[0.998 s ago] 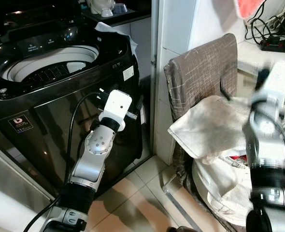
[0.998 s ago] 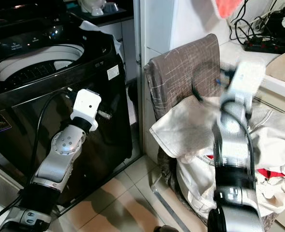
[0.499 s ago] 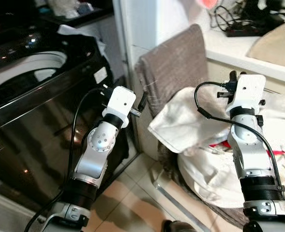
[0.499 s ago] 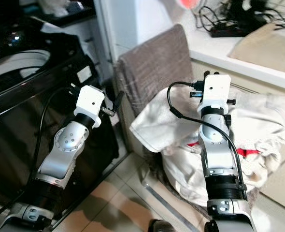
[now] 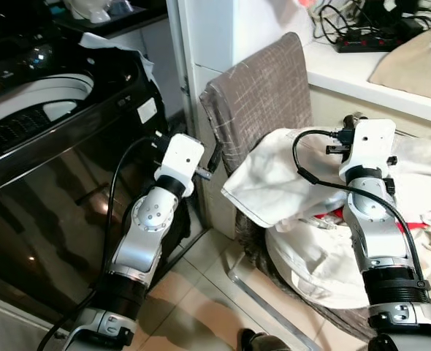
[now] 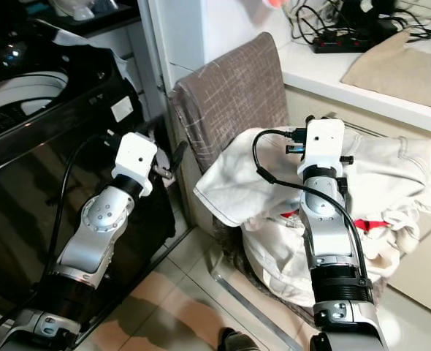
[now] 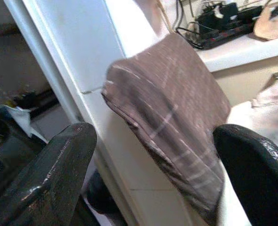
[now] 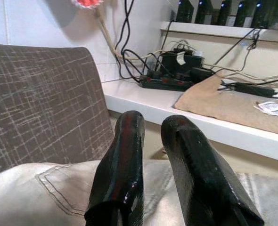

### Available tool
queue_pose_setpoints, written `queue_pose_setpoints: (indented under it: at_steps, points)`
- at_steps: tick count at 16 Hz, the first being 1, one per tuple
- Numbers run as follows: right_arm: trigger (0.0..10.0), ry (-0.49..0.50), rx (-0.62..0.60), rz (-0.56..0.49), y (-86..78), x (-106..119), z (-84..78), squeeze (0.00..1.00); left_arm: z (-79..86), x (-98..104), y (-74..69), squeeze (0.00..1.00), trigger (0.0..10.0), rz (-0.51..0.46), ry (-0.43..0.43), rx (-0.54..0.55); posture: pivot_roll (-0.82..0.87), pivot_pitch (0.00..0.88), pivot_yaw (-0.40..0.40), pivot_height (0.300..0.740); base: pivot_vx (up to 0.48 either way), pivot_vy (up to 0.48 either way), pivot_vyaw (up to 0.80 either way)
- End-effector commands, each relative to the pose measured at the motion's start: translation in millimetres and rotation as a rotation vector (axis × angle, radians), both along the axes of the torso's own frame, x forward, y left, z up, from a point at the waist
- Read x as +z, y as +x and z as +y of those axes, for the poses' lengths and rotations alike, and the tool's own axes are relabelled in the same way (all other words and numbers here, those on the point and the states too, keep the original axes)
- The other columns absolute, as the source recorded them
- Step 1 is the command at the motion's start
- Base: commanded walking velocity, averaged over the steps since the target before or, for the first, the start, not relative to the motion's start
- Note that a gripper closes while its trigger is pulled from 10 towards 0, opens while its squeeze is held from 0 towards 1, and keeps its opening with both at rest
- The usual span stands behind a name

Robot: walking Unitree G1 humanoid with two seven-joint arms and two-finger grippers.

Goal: Clothes washing

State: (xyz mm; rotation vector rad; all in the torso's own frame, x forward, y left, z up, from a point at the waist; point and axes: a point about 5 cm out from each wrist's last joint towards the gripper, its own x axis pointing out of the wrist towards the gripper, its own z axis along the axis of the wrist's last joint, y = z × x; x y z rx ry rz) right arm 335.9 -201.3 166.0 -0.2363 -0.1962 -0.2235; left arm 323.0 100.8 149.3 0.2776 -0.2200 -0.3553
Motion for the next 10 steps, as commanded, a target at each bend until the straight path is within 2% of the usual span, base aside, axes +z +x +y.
queue_pose_setpoints:
  at_steps: [1,3,4,7,10]
  points:
    - [10.0,-0.002,0.022,-0.019,1.0,2.0,3.2,0.00,3.1,1.1,0.8,0.00,10.0,-0.016,0.016,0.002,-0.12,0.000,0.055,0.740,0.000,0.000,-0.69]
    - [10.0,-0.001,0.019,-0.013,1.1,-0.7,1.9,0.00,0.4,4.2,-0.7,0.00,10.0,-0.055,0.053,-0.025,-0.13,0.000,0.056,0.740,0.000,0.000,-0.69]
    - [10.0,-0.002,0.019,-0.012,1.1,-1.0,1.7,0.00,-0.1,4.3,-1.3,0.00,10.0,-0.052,0.041,-0.033,-0.13,0.000,0.056,0.740,0.000,-0.251,-0.69]
    - [10.0,0.000,0.019,-0.012,1.3,-1.4,1.8,0.00,-1.7,4.7,-2.7,0.00,10.0,-0.048,0.030,-0.055,-0.13,0.000,0.058,0.740,0.000,-0.480,-0.70]
    - [10.0,-0.031,0.026,-0.029,3.2,3.0,2.8,0.00,-1.0,6.2,-1.1,0.00,10.0,-0.047,0.000,-0.049,-0.13,0.000,0.060,0.740,0.000,0.000,-0.70]
